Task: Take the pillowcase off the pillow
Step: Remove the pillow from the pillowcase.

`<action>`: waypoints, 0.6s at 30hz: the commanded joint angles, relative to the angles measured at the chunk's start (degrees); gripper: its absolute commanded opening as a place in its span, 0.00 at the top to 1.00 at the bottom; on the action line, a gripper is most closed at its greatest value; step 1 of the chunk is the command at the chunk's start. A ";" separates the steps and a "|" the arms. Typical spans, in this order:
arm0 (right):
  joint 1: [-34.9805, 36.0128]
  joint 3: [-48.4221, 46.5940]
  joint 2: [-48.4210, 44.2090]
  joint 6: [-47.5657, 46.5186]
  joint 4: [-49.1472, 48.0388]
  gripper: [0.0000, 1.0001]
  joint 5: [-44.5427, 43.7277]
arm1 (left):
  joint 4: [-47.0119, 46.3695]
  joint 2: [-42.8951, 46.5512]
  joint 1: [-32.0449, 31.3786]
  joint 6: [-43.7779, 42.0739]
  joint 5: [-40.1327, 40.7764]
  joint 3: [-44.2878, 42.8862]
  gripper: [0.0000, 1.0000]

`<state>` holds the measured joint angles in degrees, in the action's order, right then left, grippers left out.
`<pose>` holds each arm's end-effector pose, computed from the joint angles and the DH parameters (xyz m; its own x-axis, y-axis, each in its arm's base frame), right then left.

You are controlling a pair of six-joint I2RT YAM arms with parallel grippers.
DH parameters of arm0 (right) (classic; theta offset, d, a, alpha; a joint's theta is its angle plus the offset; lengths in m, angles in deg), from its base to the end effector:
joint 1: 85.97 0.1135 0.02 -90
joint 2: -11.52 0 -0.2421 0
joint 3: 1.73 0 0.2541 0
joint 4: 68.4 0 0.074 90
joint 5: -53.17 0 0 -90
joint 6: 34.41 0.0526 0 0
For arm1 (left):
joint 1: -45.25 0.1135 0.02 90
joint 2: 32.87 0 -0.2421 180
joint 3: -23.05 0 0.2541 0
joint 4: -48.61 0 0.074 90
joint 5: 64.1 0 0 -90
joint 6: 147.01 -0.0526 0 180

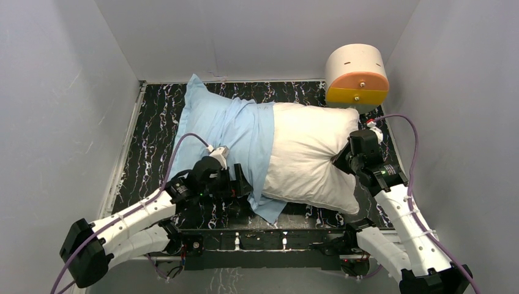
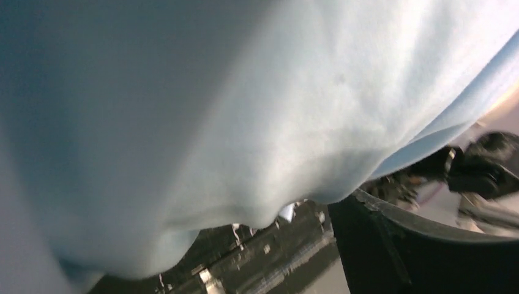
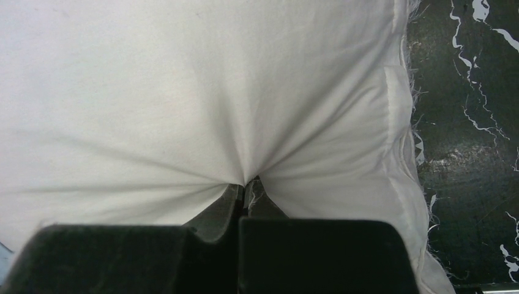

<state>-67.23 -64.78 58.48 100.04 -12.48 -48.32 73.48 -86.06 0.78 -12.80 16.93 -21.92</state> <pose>0.1883 0.0528 0.2805 -0.5520 0.5374 -0.6376 0.3034 0.8417 0.4467 0.1598 -0.1683 0.2022 -0.8268 -0.1536 -0.5412 0.2911 0.7064 -0.6452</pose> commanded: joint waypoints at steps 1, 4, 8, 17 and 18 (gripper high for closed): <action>-0.07 -1.21 -0.67 0.70 -2.19 0.97 -0.89 | -10.80 -1.10 -3.78 0.56 24.73 1.35 0.26; -0.02 -1.49 -0.79 -0.67 -0.68 0.98 -4.77 | -6.33 1.17 -3.81 -2.06 34.94 2.44 0.65; -0.04 -3.22 -0.34 -3.65 2.08 1.00 -11.06 | 2.82 6.14 -3.78 -3.46 42.63 2.62 1.00; -0.28 -6.49 3.66 -4.37 5.73 1.00 -20.18 | 38.75 20.17 -3.88 14.31 60.28 -8.26 1.00; -0.28 -6.97 3.79 -4.70 5.61 1.00 -19.60 | 40.26 21.71 -3.87 14.66 60.65 -10.35 1.00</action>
<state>-66.00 -68.34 61.73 97.83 -10.08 -54.15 92.09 -71.02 -4.20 -4.23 58.48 -25.30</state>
